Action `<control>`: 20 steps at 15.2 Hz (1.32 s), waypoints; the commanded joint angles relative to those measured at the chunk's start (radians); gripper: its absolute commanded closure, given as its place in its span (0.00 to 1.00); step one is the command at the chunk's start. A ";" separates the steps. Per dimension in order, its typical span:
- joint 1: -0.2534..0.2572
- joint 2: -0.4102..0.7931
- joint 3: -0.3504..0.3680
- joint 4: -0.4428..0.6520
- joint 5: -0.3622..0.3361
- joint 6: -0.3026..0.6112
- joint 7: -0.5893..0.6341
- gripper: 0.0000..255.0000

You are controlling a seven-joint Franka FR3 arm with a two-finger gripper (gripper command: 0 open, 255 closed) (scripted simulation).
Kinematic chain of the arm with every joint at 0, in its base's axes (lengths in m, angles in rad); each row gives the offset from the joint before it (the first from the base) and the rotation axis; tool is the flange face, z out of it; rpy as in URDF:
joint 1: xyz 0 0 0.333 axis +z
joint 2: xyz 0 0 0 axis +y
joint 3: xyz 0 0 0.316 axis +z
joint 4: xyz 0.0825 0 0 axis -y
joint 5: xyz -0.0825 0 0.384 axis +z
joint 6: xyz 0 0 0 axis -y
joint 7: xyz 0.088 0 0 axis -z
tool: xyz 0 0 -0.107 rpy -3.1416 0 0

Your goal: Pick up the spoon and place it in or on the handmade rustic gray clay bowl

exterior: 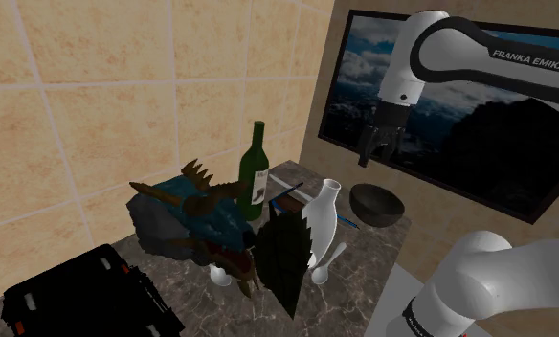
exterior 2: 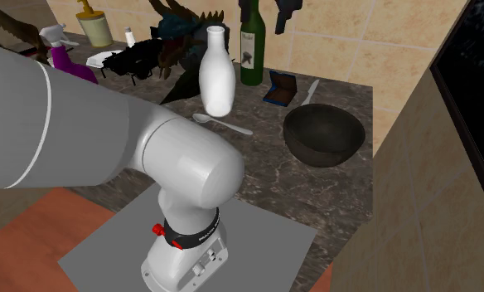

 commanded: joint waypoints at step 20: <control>-0.213 -0.422 0.846 -0.604 0.516 0.443 1.399 0.00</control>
